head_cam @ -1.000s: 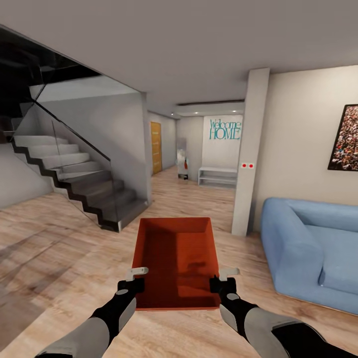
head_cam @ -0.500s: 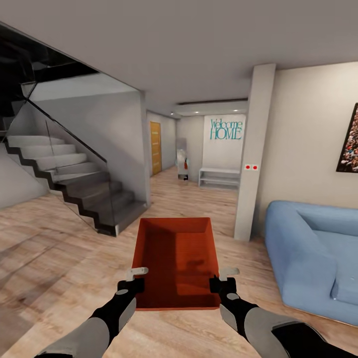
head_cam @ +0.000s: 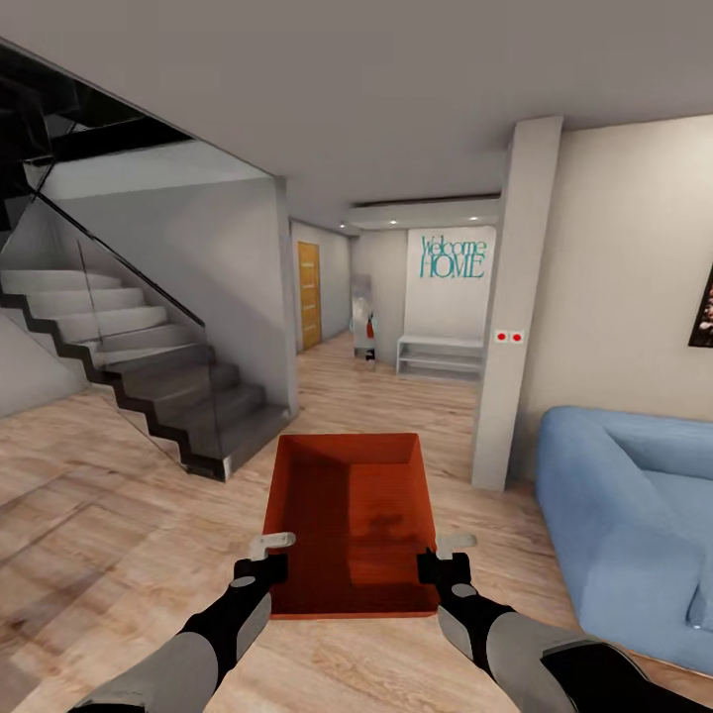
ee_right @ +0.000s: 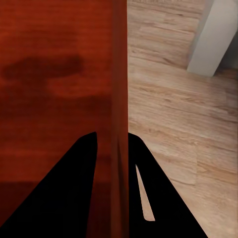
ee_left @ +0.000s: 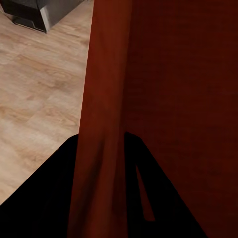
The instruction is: Move the two storage containers from the living room to the garage. In the garage, place one container on the floor and stack the other container on top of it (either order is fine).
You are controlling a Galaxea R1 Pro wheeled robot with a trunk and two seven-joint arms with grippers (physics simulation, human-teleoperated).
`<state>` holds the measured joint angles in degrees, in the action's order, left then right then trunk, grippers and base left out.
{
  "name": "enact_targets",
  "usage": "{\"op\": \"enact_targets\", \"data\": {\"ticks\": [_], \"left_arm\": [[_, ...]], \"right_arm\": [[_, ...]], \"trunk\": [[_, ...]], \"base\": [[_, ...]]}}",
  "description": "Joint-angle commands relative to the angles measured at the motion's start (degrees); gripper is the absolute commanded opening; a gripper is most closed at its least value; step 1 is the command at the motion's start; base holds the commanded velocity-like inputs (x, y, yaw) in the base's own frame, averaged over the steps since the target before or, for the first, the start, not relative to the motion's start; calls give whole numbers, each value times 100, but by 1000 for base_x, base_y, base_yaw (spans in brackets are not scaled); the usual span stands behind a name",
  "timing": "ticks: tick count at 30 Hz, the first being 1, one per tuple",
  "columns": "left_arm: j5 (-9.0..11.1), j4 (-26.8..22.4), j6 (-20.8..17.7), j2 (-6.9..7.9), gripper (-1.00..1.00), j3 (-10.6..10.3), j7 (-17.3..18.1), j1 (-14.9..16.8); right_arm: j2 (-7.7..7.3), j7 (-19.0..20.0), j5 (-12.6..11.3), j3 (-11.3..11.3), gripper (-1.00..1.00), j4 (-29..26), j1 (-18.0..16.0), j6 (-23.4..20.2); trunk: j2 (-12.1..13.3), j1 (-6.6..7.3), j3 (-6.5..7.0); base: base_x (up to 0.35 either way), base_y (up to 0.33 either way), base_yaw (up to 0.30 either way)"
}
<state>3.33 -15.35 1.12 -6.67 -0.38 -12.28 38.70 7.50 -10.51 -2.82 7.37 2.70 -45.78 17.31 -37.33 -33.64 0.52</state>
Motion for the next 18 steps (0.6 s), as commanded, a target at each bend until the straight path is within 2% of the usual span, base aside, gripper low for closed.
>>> {"op": "enact_targets", "data": {"ticks": [1, 18], "left_arm": [[27, 14, 12, 78, -100, 51, -73, -3], [24, 15, -13, 78, -100, 56, -64, -3]], "right_arm": [[6, 41, 176, -271, -100, -86, -10, 71], [6, 35, 176, -271, -100, -86, -10, 71]], "trunk": [[-3, -5, -1], [-3, -5, -1]], "base": [[319, 0, 0], [319, 0, 0]]}}
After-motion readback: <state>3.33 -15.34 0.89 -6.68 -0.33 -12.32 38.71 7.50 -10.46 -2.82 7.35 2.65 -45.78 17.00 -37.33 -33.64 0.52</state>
